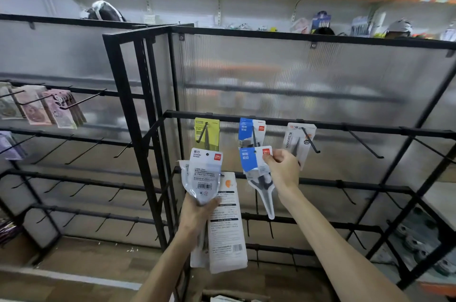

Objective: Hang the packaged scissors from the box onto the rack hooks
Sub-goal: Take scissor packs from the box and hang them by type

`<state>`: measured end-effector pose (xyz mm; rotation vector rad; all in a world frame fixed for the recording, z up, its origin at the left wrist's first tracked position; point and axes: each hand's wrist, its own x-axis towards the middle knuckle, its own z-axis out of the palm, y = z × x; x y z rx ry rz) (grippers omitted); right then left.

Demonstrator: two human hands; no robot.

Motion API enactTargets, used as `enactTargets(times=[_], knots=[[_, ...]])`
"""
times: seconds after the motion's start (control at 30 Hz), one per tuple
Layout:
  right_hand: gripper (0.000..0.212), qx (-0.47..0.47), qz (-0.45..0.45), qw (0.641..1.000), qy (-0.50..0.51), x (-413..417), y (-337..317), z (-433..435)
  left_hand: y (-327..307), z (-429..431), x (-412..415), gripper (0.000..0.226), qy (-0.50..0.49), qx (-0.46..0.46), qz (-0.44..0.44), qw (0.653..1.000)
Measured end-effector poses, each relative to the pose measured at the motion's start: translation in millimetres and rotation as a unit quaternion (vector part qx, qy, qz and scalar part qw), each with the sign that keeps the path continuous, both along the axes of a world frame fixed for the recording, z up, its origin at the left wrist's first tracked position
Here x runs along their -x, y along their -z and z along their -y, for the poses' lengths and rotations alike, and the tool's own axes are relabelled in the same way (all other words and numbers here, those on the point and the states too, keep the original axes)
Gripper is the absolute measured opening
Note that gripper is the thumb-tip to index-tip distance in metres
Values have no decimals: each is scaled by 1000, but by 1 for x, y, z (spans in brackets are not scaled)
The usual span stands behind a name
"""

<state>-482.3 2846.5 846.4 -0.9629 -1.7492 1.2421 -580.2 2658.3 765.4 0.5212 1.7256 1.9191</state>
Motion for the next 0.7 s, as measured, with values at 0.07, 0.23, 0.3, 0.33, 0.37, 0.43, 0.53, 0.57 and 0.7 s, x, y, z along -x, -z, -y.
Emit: enactTargets(times=[0.07,0.23,0.3,0.33,0.37,0.43,0.53,0.57,0.7], knots=[[10,18,-13,1000,5,9,3,-6,2,-3,7,33,-9,4,4,1000],[15,26,-36,999,16,24,15,-14,6,-12,19,32,-12,3,-7,1000],[14,25,-55,998,27,24,22,-17,9,-16,22,31,-19,0,1,1000],[13,25,-63,997,30,23,24,-18,11,-19,24,31,-25,4,4,1000],[13,26,-65,997,32,24,26,-20,13,-23,27,31,-29,9,7,1000],[14,29,-63,997,28,28,30,-25,16,-30,32,29,-37,25,12,999],[14,27,-55,998,19,39,31,-37,21,-41,38,28,-35,37,10,999],[15,27,-50,998,19,44,30,-42,21,-44,40,29,-31,37,8,999],[13,8,-5,1000,20,68,24,-66,20,-52,42,31,-20,18,8,1000]])
